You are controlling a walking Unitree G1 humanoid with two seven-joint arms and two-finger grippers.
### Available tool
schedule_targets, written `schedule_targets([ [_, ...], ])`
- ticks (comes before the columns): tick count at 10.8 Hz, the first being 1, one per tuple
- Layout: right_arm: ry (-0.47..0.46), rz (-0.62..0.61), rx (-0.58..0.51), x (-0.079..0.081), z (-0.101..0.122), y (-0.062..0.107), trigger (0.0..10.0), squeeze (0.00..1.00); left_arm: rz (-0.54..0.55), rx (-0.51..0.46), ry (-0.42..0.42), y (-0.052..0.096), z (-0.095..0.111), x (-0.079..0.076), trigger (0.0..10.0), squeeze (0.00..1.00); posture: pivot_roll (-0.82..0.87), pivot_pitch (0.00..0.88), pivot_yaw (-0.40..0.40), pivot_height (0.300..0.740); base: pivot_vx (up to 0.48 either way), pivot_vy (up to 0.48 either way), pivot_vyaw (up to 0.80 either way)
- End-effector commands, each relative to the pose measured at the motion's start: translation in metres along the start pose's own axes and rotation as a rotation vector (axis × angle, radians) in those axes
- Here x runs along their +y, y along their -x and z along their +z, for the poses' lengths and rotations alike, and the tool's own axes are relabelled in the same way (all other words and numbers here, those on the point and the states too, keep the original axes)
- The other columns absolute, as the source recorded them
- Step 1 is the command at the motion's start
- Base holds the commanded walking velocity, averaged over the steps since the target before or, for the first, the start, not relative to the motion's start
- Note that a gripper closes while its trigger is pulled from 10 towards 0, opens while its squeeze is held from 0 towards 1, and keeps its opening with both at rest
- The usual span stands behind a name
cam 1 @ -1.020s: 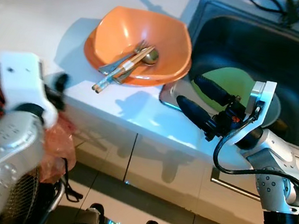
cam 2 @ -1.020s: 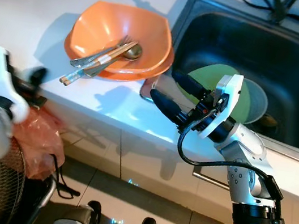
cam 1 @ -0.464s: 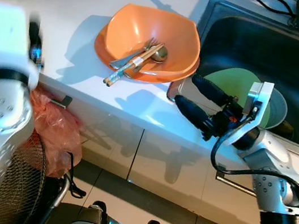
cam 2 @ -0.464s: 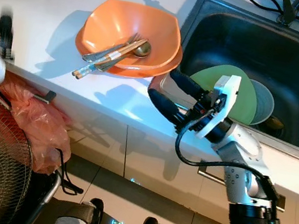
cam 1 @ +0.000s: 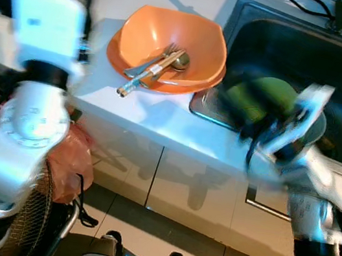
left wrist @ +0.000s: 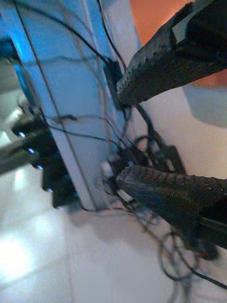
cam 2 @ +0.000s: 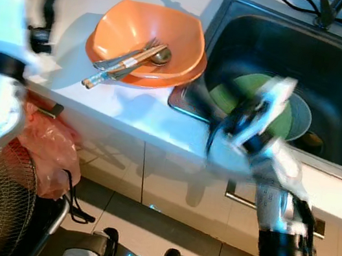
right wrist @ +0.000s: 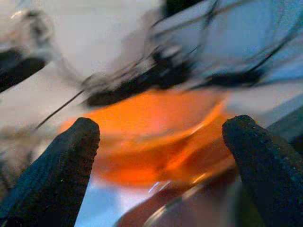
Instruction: Kitchen organization
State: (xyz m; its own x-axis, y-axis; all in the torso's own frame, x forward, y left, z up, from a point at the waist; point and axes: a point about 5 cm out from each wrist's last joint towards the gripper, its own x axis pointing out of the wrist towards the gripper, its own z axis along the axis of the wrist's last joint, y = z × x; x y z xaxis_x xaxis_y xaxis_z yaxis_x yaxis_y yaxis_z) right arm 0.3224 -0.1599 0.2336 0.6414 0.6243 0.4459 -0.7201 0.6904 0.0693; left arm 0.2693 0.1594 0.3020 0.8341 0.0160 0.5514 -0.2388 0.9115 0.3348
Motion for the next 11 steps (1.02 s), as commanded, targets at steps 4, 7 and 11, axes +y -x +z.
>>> schedule_targets([
  [4, 0.135, -0.292, -0.127, -0.031, 0.029, 0.004, 10.0, 0.0, -0.111, -0.181, -0.011, -0.017, 0.023, -0.014, 10.0, 0.0, 0.16, 0.205, -0.019, 0.74, 0.0, 0.0, 0.0],
  [7, 0.206, -0.338, -0.114, -0.04, 0.034, 0.012, 10.0, 0.0, -0.29, -0.264, 0.07, -0.024, 0.037, -0.049, 10.0, 0.0, 0.15, 0.198, -0.016, 0.74, 0.0, 0.0, 0.0],
  [11, 0.247, -0.413, -0.114, -0.045, 0.036, 0.022, 10.0, 0.0, -0.27, -0.158, 0.218, -0.038, 0.007, -0.063, 10.0, 0.0, 0.12, 0.207, 0.005, 0.74, 0.0, 0.0, 0.0],
])
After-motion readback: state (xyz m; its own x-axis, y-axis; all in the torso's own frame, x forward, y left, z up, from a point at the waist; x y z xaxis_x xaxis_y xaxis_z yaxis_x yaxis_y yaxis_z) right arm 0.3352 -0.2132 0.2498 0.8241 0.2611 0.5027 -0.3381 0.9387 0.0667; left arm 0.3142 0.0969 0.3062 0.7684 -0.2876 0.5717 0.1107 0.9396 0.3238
